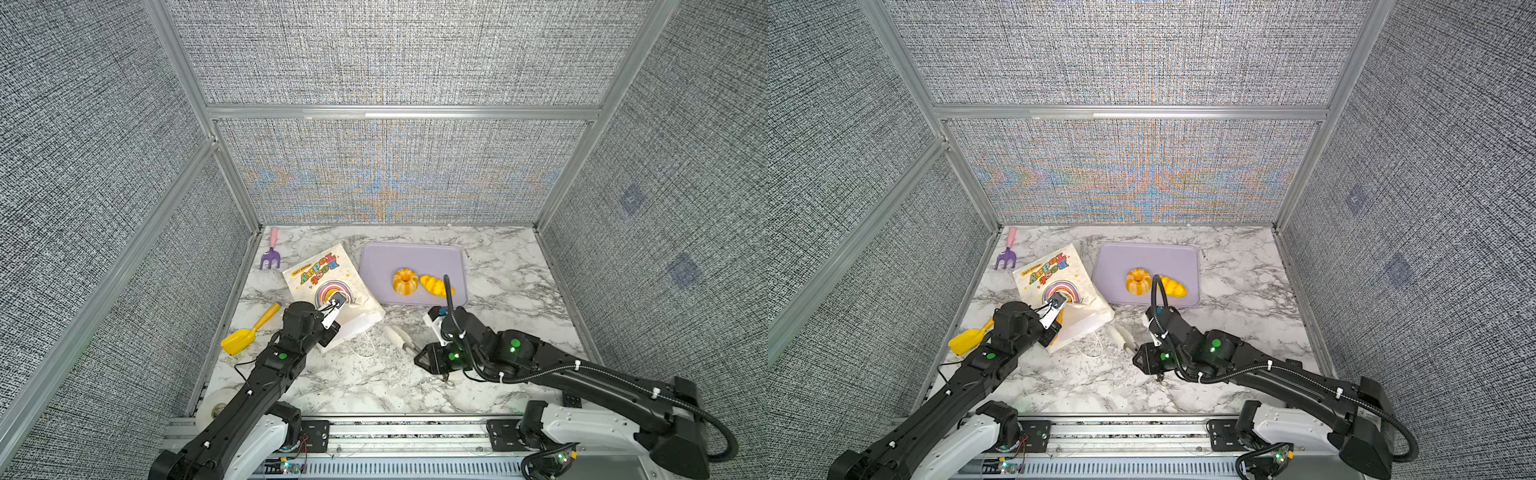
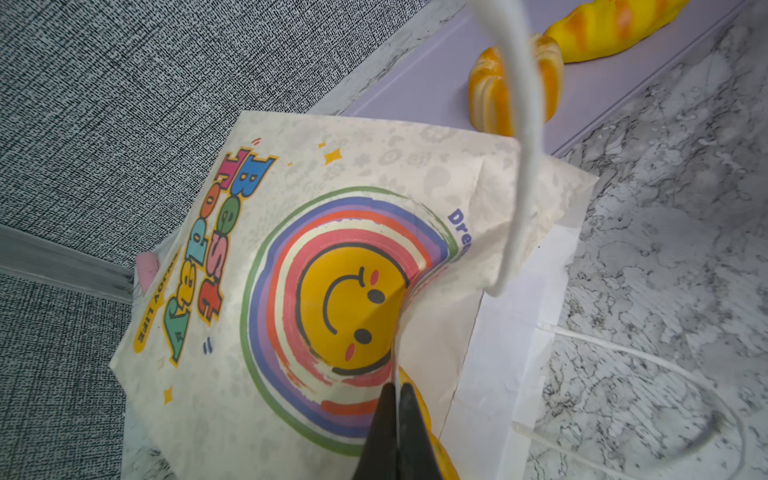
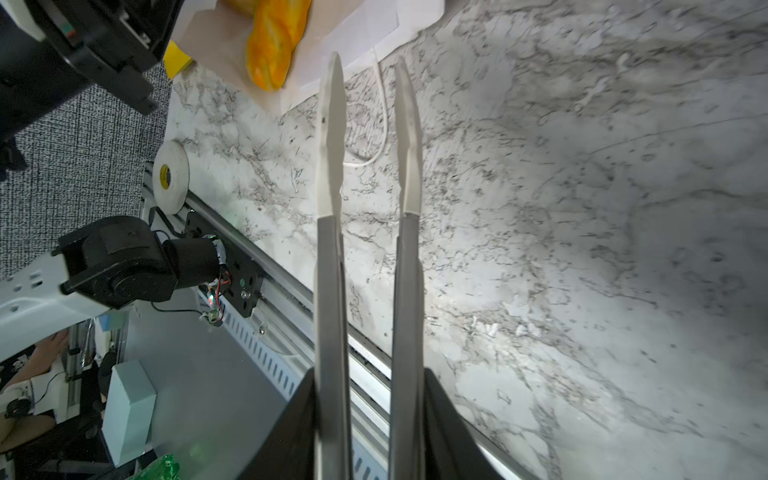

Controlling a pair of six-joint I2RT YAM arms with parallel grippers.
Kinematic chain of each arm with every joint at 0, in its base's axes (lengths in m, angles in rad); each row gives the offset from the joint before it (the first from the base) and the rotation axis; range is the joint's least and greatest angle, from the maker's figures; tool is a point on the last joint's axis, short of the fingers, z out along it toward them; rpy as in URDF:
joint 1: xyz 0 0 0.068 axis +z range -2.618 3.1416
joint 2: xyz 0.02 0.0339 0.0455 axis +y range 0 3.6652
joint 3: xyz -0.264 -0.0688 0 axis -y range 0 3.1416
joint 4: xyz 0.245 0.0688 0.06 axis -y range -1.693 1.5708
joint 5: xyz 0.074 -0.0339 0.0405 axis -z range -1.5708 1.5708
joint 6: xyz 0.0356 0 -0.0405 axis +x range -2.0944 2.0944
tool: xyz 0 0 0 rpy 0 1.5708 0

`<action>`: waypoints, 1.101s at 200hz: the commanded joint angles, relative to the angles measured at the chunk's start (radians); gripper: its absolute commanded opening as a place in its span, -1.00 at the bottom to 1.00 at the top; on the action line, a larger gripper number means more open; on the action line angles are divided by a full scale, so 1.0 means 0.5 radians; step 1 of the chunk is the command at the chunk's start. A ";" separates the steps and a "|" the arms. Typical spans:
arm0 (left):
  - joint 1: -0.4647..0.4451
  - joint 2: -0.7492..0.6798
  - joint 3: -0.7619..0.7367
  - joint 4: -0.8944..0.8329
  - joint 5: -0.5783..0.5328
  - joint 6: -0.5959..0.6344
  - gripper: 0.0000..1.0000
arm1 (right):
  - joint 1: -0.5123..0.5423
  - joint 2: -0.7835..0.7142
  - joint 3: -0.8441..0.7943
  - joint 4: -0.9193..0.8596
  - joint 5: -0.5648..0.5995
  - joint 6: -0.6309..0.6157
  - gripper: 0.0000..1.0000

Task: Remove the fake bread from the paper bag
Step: 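Swing the tongs from the tray toward the paper bag mouth, then insert the open tongs into the bag toward the orange bread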

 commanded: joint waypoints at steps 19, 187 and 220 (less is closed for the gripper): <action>0.001 -0.022 0.009 0.001 -0.030 -0.048 -1.00 | 0.054 0.224 -0.030 0.676 -0.073 0.245 -0.12; 0.002 0.009 0.011 0.016 -0.001 -0.109 -1.00 | -0.091 1.193 0.453 1.130 -0.490 0.282 0.02; 0.001 0.010 0.010 0.008 0.007 -0.092 -1.00 | -0.092 1.295 0.569 0.982 -0.450 0.247 0.01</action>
